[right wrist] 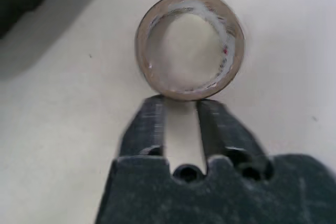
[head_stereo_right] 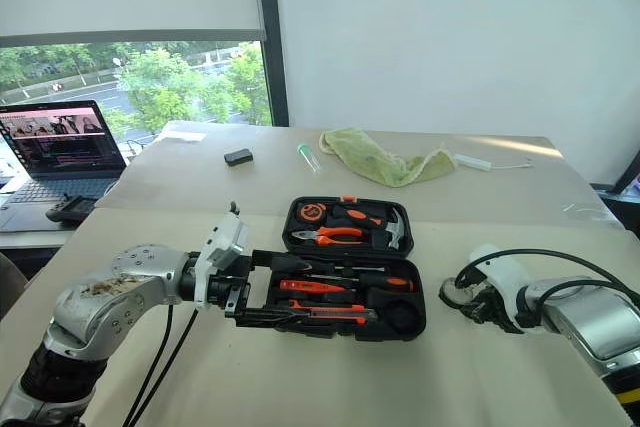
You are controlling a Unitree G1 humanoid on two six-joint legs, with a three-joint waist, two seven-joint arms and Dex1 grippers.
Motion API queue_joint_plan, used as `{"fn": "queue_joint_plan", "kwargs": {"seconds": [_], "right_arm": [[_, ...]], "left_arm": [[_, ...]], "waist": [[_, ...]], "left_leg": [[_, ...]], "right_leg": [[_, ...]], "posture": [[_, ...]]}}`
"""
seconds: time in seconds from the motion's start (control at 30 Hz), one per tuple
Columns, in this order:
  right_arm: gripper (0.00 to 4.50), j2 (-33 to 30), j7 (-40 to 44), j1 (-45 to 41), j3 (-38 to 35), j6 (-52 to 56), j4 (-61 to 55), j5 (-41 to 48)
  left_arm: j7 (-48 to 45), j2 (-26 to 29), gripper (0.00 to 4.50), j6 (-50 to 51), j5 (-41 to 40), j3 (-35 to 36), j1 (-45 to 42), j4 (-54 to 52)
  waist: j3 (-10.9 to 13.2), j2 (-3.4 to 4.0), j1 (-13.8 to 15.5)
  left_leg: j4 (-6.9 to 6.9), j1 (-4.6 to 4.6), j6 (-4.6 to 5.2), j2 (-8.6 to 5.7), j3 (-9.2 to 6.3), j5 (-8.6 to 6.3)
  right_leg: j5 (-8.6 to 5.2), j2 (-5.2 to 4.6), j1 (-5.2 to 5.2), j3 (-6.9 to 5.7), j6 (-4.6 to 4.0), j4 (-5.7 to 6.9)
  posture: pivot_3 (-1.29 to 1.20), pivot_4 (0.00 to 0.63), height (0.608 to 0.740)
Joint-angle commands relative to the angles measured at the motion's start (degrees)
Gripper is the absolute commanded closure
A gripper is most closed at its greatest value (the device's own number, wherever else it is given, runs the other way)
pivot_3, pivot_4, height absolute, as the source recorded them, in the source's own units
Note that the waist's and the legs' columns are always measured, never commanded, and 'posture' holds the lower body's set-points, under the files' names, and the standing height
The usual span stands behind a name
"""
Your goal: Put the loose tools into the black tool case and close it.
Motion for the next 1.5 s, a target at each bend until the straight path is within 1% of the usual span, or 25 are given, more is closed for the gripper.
{"fn": "queue_joint_plan", "kwargs": {"seconds": [0.03,0.17,0.2,0.27,0.3,0.4,0.47,0.57,0.67,0.73,0.8,0.83,0.87,1.0,1.13,1.2,1.33,1.43,1.5], "right_arm": [[4.46,-2.0,2.8,2.5,-4.6,-2.8,-5.8,-0.6],[4.46,-4.9,4.7,5.5,-6.6,-3.4,-8.7,-2.2],[4.46,-6.1,5.8,6.4,-8.1,-3.4,-9.6,-1.9],[3.91,-7.8,8.9,8.0,-10.6,-3.9,-11.9,-0.6],[3.79,-7.3,8.5,7.3,-10.6,-4.1,-12.4,-0.9],[2.65,-5.0,7.5,4.6,-8.8,-3.8,-12.0,-2.0],[2.65,-2.5,7.1,0.8,-5.0,-5.0,-8.9,-4.4],[2.65,1.7,7.7,-5.7,0.7,-7.9,-1.2,-8.8],[2.65,3.6,9.2,-8.8,4.4,-10.0,4.5,-12.2],[3.17,3.6,11.2,-9.1,7.1,-12.1,7.6,-14.6],[3.7,3.8,12.6,-9.2,7.5,-12.1,8.5,-14.9],[4.14,3.9,13.1,-9.2,7.1,-11.9,8.4,-14.8],[4.44,3.8,13.5,-9.1,6.7,-11.9,8.2,-14.8],[4.44,3.0,14.9,-8.2,2.6,-10.6,4.2,-12.2],[4.44,1.4,19.7,-4.6,-5.2,-3.0,-9.2,-1.8],[4.44,1.3,19.6,-3.9,-6.5,1.1,-14.7,1.7],[4.44,3.2,15.3,-5.4,-2.9,5.7,-19.9,1.6],[4.44,6.1,11.7,-7.3,2.2,8.2,-19.9,-0.4],[4.44,6.3,10.4,-7.9,5.3,8.4,-18.8,-2.4]], "left_arm": [[-0.4,0.5,0.0,-2.7,0.4,0.6,0.4,-1.0],[0.1,0.2,0.0,-2.8,0.7,0.0,0.1,-1.1],[0.4,0.0,0.0,-2.5,0.9,-0.4,-0.3,-1.0],[1.2,-0.4,0.0,-1.9,1.1,-0.9,-1.1,-1.1],[1.5,-0.5,0.0,-1.7,1.1,-1.1,-1.3,-1.2],[2.0,-0.6,0.0,-1.3,0.9,-1.5,-1.4,-1.6],[2.5,-0.7,0.0,-1.0,0.8,-1.9,-1.7,-1.8],[2.7,-0.3,0.0,-0.8,0.5,-1.6,-2.0,-2.0],[2.8,0.2,0.0,-0.7,0.2,-1.2,-2.1,-2.0],[3.2,0.6,0.0,-0.5,-0.2,-0.6,-1.9,-2.5],[3.7,0.8,0.0,-0.3,-0.5,-0.1,-1.6,-2.8],[3.9,0.9,0.0,-0.1,-0.7,0.0,-1.5,-2.9],[4.2,1.0,0.0,0.0,-0.8,0.2,-1.3,-3.1],[4.8,1.1,0.0,0.4,-1.0,0.4,-0.4,-3.7],[4.4,1.8,0.0,0.0,-1.1,0.7,1.1,-3.9],[3.9,2.4,0.0,-0.7,-0.6,0.5,1.9,-3.7],[3.2,2.8,0.0,-1.8,0.1,0.1,2.6,-3.3],[2.7,3.0,0.0,-2.4,0.6,-0.2,2.7,-3.1],[2.5,3.2,0.0,-2.7,0.9,-0.3,2.9,-3.4]], "waist": [[0.0,0.01,0.1],[0.0,0.02,0.1],[0.0,0.02,0.1],[0.0,0.04,0.1],[0.0,0.04,0.1],[0.0,0.03,-0.2],[0.0,0.02,-0.4],[0.0,0.03,-0.4],[0.1,0.07,0.0],[0.1,0.08,0.2],[0.1,0.08,0.1],[0.1,0.08,0.0],[0.1,0.08,0.0],[0.1,0.08,0.1],[0.1,0.14,0.0],[0.1,0.14,-0.1],[0.1,0.13,-0.1],[0.1,0.13,0.0],[0.1,0.13,0.1]], "left_leg": [[0.01,-0.01,0.0,0.0,-0.02,0.0],[0.04,-0.03,0.01,-0.02,0.0,-0.01],[0.04,-0.03,0.01,-0.02,-0.01,-0.01],[0.04,-0.02,0.01,-0.02,-0.01,-0.01],[0.03,-0.02,0.01,-0.02,-0.01,-0.01],[0.03,0.01,-0.01,0.02,-0.01,0.0],[0.02,0.06,-0.05,0.03,0.01,0.02],[0.03,0.1,-0.07,0.03,0.01,0.04],[0.02,0.09,-0.08,0.0,0.03,0.04],[0.03,0.05,-0.09,-0.01,0.03,0.05],[0.03,0.03,-0.12,-0.02,0.03,0.07],[0.03,0.02,-0.12,-0.02,0.03,0.07],[0.03,0.03,-0.12,-0.02,0.03,0.07],[0.04,0.03,-0.09,-0.01,0.03,0.05],[0.01,0.04,-0.09,0.01,0.01,0.05],[-0.01,0.05,-0.09,0.05,-0.03,0.05],[-0.01,0.11,-0.09,0.06,-0.04,0.04],[0.02,0.1,-0.09,0.04,-0.03,0.04],[0.02,0.1,-0.11,0.02,-0.02,0.05]], "right_leg": [[0.0,-0.01,0.0,-0.03,0.0,0.0],[0.01,-0.05,0.0,0.0,0.01,0.0],[0.01,-0.05,0.02,-0.01,0.01,0.0],[0.01,-0.05,0.01,-0.01,0.02,0.0],[0.01,-0.05,0.01,-0.02,0.02,0.0],[0.02,0.0,0.01,0.01,0.0,0.02],[0.03,0.02,0.01,0.05,-0.02,0.04],[0.06,0.05,0.04,0.04,-0.05,0.02],[0.09,0.06,0.03,0.05,-0.04,0.03],[0.09,0.04,0.0,0.0,-0.04,0.03],[0.09,0.04,0.01,-0.01,-0.04,0.0],[0.09,0.03,0.01,0.0,-0.03,-0.01],[0.09,0.03,0.02,0.01,-0.03,-0.02],[0.09,0.01,0.02,0.0,-0.03,-0.01],[0.09,0.01,-0.01,0.0,-0.03,0.03],[0.09,0.04,0.0,-0.03,-0.04,0.04],[0.1,0.0,0.03,-0.02,-0.07,0.06],[0.15,-0.02,0.04,-0.01,-0.1,0.04],[0.16,-0.02,0.03,-0.01,-0.11,0.05]], "posture": [[0.0,0.15,0.74],[0.0,0.15,0.74],[0.0,0.15,0.74],[0.0,0.15,0.74],[0.0,0.15,0.74],[0.0,0.15,0.74],[0.0,0.15,0.74],[0.0,0.15,0.74],[0.0,0.15,0.74],[0.0,0.15,0.74],[0.0,0.15,0.74],[0.0,0.15,0.74],[0.0,0.15,0.74],[0.0,0.15,0.74],[0.0,0.15,0.74],[0.0,0.15,0.74],[0.0,0.15,0.74],[0.0,0.15,0.74],[0.0,0.15,0.74]]}}
